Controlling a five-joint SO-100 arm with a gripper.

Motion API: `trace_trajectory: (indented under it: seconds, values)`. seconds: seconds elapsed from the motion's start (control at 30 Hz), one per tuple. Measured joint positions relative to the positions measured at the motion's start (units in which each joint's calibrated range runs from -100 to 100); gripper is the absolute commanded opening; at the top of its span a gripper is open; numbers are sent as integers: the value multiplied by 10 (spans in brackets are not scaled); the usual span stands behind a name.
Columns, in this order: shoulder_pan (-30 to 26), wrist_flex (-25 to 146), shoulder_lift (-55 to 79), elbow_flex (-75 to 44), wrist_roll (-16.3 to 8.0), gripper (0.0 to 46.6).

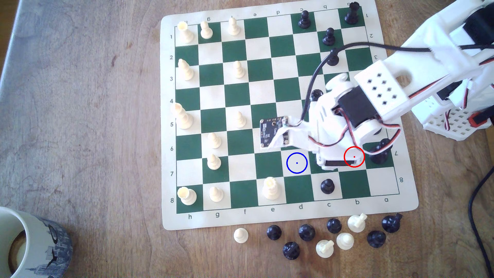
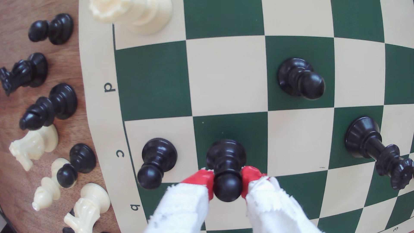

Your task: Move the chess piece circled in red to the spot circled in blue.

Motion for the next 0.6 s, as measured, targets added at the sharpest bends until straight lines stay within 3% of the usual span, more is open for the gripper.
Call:
trace_trajectory:
  seconds: [0.37,0.53,0.6]
  values:
    - [1,-10,41,0,2,43]
    - [1,-12,41,0,2,144]
    - [1,-13,42,0,2,152]
